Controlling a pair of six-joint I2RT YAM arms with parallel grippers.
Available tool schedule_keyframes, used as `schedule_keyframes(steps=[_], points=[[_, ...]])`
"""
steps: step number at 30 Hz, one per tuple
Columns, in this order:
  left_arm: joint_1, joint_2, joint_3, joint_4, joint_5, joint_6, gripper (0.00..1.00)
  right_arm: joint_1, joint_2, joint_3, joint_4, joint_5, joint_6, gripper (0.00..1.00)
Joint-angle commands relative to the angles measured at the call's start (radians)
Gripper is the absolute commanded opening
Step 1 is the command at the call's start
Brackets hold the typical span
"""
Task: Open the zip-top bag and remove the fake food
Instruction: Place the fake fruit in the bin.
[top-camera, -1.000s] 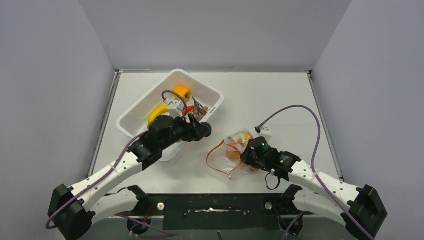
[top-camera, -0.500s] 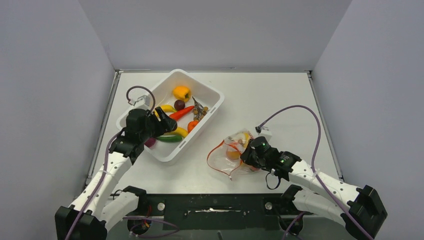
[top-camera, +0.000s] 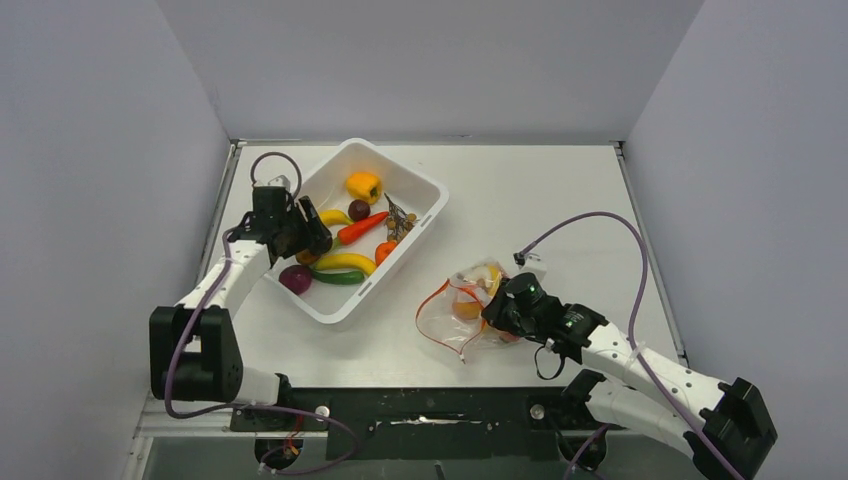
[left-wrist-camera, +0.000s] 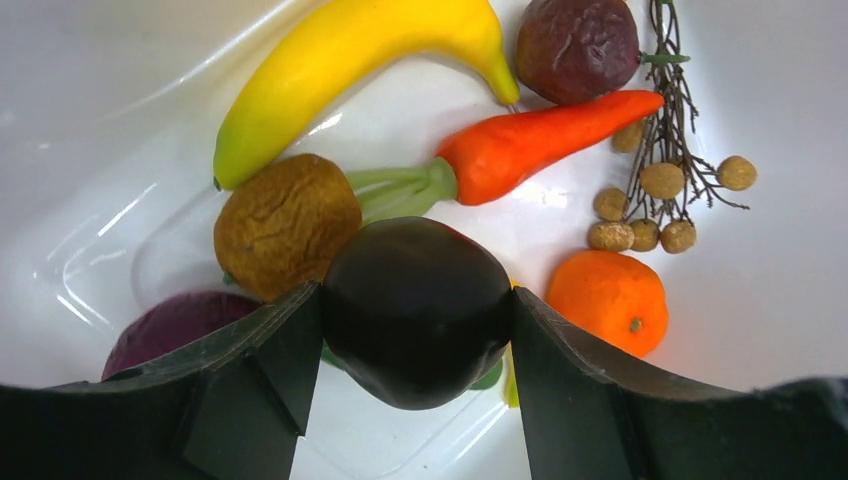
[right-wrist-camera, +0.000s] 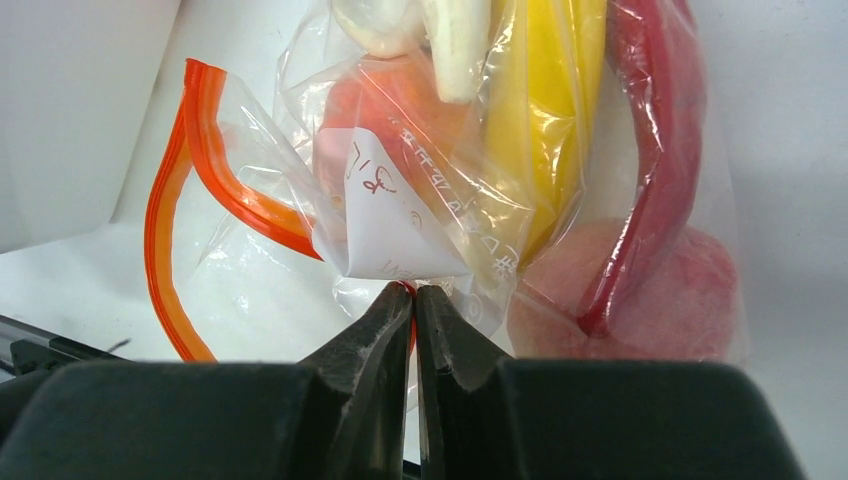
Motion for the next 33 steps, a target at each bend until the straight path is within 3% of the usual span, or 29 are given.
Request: schedule_keyframes(steps=[1,6,13,21,32,33], points=[[0.01,0.083,0.1,0.049,0.004,0.078,0.1,-0.009,-0.033,0.032,0.004,-0.001,-0.006,0.08],[0.01,0.14,0.141,0.063,-0.04,0.105,0.13,-0.011,-0.039,0.029,-0.001,-0.001,-0.003,0.08],[0.01,0.2,0.158,0.055,-0.042,0.146,0.37,-0.011,-0.032,0.027,0.002,-0.006,-0.006,0.08],[0.01,0.142,0.125,0.093,-0.056,0.144,0.58,-0.012,-0.026,0.027,0.003,-0.007,-0.008,0.08],[0.005,0.234,0.215,0.032,-0.043,0.209,0.66,-0.012,-0.007,0.03,0.005,-0.018,-0.008,0.08],[0.0,0.227,0.207,0.034,-0.04,0.219,0.71,-0.013,-0.006,0.03,0.007,-0.022,-0.008,0.09]])
